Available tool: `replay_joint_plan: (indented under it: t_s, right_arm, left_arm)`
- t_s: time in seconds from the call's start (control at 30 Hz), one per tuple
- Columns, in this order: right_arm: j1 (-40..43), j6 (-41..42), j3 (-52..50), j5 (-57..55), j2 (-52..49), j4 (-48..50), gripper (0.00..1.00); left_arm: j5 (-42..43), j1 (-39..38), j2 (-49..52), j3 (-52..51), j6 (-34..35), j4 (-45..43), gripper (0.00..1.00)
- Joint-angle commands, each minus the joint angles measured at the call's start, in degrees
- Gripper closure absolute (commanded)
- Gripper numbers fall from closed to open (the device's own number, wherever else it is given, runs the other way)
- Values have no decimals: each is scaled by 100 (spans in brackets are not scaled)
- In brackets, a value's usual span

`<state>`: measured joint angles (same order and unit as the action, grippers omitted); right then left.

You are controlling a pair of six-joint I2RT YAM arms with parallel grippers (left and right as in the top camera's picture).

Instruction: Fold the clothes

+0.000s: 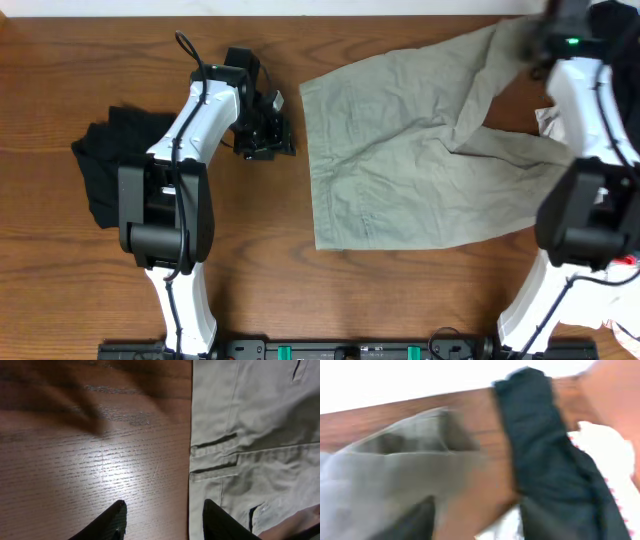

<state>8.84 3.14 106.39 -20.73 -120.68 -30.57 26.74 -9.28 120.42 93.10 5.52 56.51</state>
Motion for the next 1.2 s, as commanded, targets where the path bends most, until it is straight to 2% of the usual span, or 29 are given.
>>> replay_joint_plan:
  t_s: [0.0,0.07,0.17,0.27,0.37,0.47,0.57,0.77,1.0,1.17]
  right_arm:
    - [149,219,-11,90,-68,-348,31]
    - [208,216,-11,337,-68,-533,24]
    - [223,184,-11,918,-66,-717,22]
    - [184,-83,-11,2153,-66,-887,25]
    - [127,-212,-13,2953,-72,-1099,32]
    - [57,-212,-22,3016,-72,-1475,51]
    - [22,-210,-24,3018,-74,-1932,62]
    - [9,-258,-24,3023,-74,-2634,62]
    - [7,-323,-24,3023,-74,-2992,63]
    - [-9,-326,-24,3023,-74,-3123,63]
  left_arm:
    - [-46,20,-24,-26,-55,11,50]
    - [-46,20,-24,-26,-57,-9,49]
    - [-44,20,-24,-26,-55,-31,48]
    - [-44,20,-24,-26,-55,-94,44]
    - [-44,20,-24,-26,-55,-258,43]
    - [-44,20,-24,-26,-55,-605,42]
    - [-44,20,-24,-26,-55,-1001,37]
    - [116,20,74,-26,-33,-1604,28]
    - [949,17,577,-26,-35,-2756,28]
    - [1032,17,960,-26,-37,-3569,27]
